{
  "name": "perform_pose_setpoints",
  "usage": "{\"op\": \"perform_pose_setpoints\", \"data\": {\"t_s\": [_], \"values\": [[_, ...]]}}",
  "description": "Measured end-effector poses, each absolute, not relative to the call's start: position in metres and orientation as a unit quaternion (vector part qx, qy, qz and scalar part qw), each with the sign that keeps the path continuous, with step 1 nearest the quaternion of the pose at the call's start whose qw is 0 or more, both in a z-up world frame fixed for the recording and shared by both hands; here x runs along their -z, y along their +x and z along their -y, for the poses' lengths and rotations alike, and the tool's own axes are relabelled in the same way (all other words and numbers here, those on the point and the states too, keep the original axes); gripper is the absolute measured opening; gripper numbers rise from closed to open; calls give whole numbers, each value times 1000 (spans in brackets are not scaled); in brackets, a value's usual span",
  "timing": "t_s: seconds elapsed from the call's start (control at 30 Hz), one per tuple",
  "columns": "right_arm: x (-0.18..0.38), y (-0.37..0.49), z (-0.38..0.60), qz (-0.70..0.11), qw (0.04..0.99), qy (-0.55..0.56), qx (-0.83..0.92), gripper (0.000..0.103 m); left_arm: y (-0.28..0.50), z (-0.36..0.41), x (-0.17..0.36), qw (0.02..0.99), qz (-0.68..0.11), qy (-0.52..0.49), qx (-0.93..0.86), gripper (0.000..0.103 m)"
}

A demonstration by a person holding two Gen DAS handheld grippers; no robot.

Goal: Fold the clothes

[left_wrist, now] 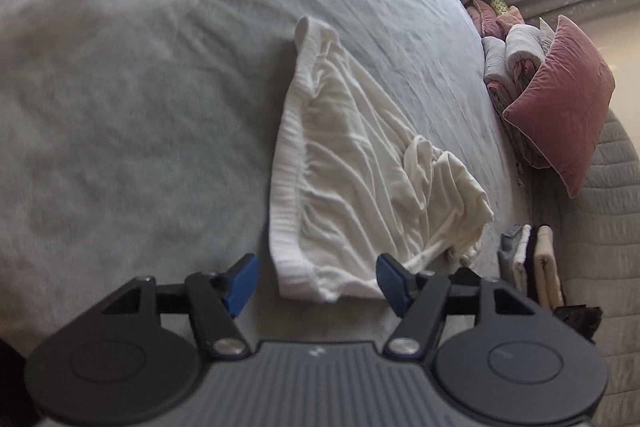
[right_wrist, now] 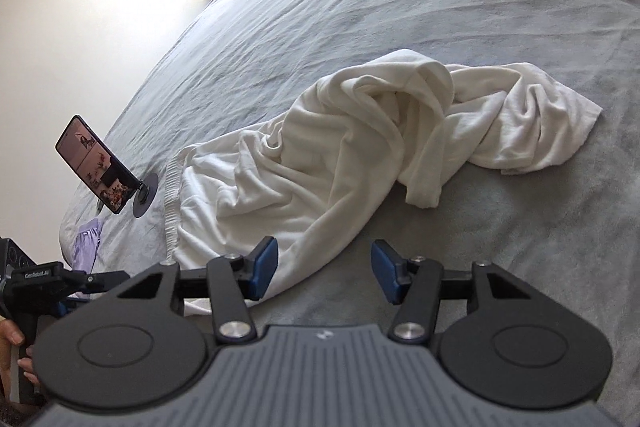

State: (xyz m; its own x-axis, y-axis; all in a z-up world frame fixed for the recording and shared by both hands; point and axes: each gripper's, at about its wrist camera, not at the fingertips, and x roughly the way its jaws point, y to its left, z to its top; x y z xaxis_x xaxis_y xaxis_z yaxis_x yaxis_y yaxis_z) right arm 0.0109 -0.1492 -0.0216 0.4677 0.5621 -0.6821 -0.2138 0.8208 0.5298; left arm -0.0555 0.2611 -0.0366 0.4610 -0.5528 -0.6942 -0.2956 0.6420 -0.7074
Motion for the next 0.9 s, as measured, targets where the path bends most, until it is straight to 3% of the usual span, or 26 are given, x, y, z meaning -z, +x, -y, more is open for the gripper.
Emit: {"op": "perform_pose_setpoints", "data": {"t_s": [0.23, 0.33, 0.43, 0.5, 0.57, 0.67, 0.9], "values": [[26, 17, 144, -449, 848, 195, -203, 57, -62, -245, 63, 681, -529, -503, 67, 59], [30, 23, 145, -439, 857, 202, -181, 57, -62, -242, 64, 683, -513, -518, 36, 47], [35, 30, 148, -430, 862, 216, -162, 55, -60, -242, 66, 681, -502, -533, 10, 24], [39, 34, 151, -427, 862, 225, -153, 45, -60, -242, 66, 688, -496, -530, -7, 11], [41, 37, 153, -426, 864, 227, -147, 23, -61, -245, 62, 706, -485, -516, -21, 7], [41, 37, 157, -419, 866, 230, -143, 7, -66, -258, 46, 741, -457, -490, -41, 6], [14, 16, 150, -401, 867, 226, -189, 3, -78, -288, 9, 814, -388, -423, -88, 6]]}}
